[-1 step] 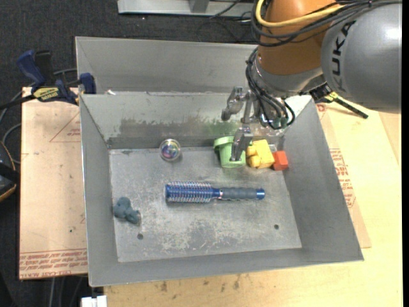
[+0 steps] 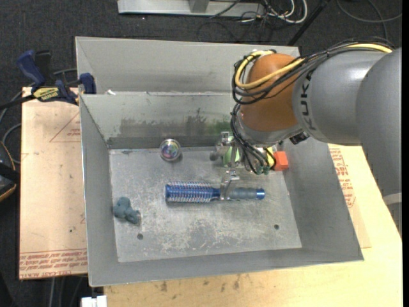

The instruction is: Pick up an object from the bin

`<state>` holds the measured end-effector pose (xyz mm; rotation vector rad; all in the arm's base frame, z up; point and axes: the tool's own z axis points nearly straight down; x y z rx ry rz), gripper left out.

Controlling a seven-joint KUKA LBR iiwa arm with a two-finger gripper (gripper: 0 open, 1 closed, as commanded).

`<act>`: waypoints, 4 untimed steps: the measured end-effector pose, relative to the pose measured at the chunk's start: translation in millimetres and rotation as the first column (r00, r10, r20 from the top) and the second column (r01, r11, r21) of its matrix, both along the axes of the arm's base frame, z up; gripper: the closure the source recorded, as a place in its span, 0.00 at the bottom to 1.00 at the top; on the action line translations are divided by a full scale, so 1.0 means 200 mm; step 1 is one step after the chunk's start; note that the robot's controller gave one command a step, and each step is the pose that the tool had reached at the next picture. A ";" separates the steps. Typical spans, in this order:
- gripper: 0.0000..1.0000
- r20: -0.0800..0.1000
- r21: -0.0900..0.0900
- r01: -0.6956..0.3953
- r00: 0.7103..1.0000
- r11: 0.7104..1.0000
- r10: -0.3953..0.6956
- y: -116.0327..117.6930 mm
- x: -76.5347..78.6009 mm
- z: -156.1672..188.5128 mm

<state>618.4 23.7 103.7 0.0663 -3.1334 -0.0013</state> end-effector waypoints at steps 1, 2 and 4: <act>0.00 0.029 -0.005 -0.250 0.968 0.968 0.250 0.08 -0.20 -0.13; 1.00 0.021 -0.003 -0.251 0.968 0.968 0.251 0.08 -0.21 -0.13; 1.00 0.010 -0.001 -0.108 0.994 0.994 0.108 -0.07 -0.45 0.83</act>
Offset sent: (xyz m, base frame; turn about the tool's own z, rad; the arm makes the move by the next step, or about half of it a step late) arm -0.0476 0.0159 -0.0337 -0.2574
